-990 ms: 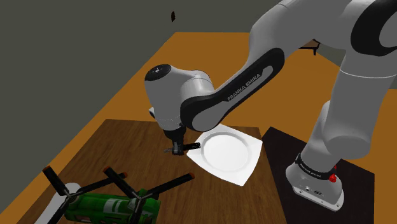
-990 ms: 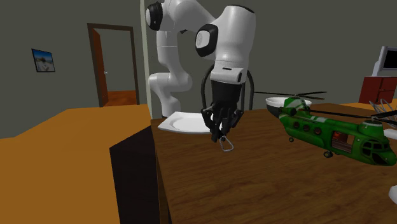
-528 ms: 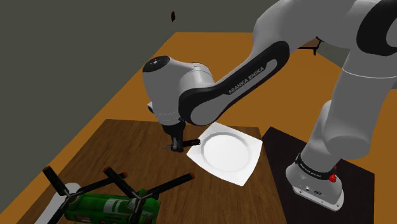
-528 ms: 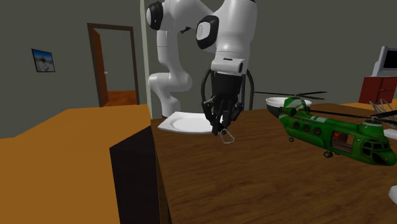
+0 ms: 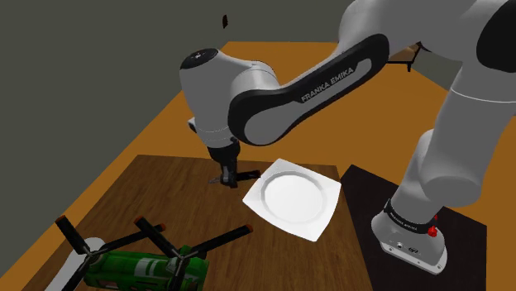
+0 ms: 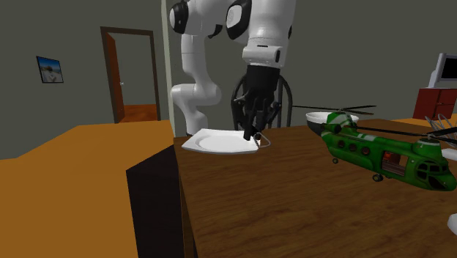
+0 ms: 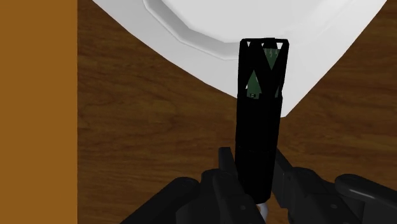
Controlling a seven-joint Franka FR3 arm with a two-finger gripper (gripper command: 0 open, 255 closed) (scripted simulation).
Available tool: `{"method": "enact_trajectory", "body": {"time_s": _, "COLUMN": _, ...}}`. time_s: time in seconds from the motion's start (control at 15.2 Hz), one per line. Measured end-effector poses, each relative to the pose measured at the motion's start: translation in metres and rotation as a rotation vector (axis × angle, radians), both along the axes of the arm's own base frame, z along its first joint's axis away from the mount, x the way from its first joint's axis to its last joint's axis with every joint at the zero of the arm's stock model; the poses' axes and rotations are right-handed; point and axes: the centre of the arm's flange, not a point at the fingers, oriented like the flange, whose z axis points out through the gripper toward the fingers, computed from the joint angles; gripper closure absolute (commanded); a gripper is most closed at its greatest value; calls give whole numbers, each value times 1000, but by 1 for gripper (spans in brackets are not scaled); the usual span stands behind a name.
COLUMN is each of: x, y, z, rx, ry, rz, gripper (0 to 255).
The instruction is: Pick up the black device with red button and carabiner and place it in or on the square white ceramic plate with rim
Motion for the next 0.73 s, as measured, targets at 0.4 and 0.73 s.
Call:
{"method": "enact_trajectory", "body": {"time_s": 0.4, "x": 0, "y": 0, "z": 30, "rx": 0, "ry": 0, "rz": 0, "gripper": 255}}
{"method": "enact_trajectory", "body": {"time_s": 0.73, "x": -39, "y": -35, "z": 35, "rx": -1, "ry": 0, "rz": 1, "gripper": 255}}
